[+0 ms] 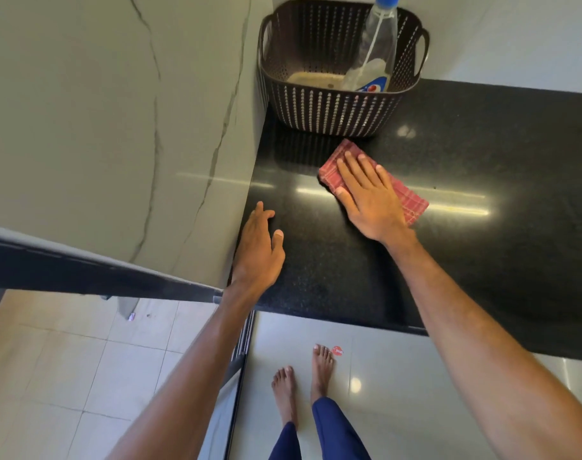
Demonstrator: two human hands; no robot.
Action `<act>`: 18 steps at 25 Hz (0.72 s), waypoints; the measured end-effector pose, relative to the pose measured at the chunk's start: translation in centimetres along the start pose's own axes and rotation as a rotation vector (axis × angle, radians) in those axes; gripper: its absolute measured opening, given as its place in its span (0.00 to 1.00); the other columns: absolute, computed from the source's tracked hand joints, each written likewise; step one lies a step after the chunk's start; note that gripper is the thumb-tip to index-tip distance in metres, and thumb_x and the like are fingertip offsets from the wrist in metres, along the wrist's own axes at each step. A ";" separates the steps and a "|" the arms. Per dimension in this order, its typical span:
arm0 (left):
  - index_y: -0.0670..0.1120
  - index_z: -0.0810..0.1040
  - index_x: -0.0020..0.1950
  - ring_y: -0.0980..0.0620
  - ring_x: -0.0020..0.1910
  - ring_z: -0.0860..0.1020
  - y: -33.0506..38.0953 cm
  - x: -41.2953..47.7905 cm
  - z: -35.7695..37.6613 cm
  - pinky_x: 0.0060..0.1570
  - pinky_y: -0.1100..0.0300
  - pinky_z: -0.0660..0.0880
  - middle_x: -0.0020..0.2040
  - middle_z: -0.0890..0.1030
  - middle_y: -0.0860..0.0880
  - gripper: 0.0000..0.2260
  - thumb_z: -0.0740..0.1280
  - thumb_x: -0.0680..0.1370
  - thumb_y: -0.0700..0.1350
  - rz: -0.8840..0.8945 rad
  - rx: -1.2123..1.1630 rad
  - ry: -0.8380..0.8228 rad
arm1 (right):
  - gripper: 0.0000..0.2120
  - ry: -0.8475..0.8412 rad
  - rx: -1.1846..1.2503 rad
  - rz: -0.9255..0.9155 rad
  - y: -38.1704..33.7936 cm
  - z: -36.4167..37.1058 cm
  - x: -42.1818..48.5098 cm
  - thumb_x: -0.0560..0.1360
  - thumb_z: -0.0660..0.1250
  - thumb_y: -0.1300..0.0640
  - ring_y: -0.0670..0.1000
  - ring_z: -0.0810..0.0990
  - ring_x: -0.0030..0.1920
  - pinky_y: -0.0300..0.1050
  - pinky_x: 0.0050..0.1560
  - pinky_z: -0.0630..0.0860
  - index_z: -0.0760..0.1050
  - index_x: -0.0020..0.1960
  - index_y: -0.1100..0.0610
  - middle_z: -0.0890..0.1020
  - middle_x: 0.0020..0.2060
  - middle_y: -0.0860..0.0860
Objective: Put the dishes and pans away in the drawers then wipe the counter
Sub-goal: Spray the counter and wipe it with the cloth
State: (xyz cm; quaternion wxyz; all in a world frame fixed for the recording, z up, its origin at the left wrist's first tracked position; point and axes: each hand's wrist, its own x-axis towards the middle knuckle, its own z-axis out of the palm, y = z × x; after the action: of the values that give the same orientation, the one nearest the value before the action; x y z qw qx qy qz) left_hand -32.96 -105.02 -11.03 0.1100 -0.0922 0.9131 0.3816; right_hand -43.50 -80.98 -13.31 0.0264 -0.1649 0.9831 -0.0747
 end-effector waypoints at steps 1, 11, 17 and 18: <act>0.46 0.63 0.79 0.51 0.82 0.53 0.1 0.0 0.2 0.79 0.51 0.57 0.83 0.53 0.49 0.21 0.59 0.85 0.45 -0.007 0.008 0.006 | 0.29 -0.015 -0.011 0.007 -1.4 0.1 -1.7 0.86 0.42 0.41 0.53 0.45 0.84 0.60 0.81 0.51 0.47 0.85 0.51 0.49 0.84 0.51; 0.47 0.59 0.81 0.50 0.82 0.50 -0.1 0.0 0.6 0.80 0.50 0.56 0.84 0.50 0.49 0.24 0.61 0.84 0.44 0.051 0.206 -0.001 | 0.29 -0.097 -0.042 -0.234 0.3 -0.1 -11.3 0.87 0.45 0.38 0.49 0.41 0.83 0.58 0.82 0.46 0.44 0.84 0.45 0.45 0.84 0.46; 0.46 0.58 0.81 0.46 0.82 0.50 0.8 0.0 0.7 0.80 0.51 0.53 0.84 0.49 0.46 0.25 0.60 0.84 0.42 0.028 0.292 -0.003 | 0.28 -0.027 -0.016 0.027 -3.0 0.7 -4.2 0.87 0.42 0.42 0.55 0.41 0.83 0.62 0.80 0.50 0.44 0.85 0.49 0.45 0.84 0.52; 0.46 0.58 0.81 0.46 0.82 0.49 0.9 -0.1 0.8 0.80 0.51 0.53 0.84 0.49 0.46 0.25 0.60 0.84 0.41 0.010 0.280 0.009 | 0.28 -0.050 -0.027 -0.061 -4.7 1.3 -6.2 0.87 0.42 0.42 0.56 0.40 0.83 0.62 0.81 0.48 0.43 0.84 0.49 0.44 0.84 0.52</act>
State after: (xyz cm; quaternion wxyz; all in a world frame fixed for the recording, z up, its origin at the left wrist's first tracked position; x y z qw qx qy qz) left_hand -33.04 -103.85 -10.95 0.1158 -0.0733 0.9584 0.2505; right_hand -36.07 -83.52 -13.64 0.0467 -0.1970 0.9776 -0.0579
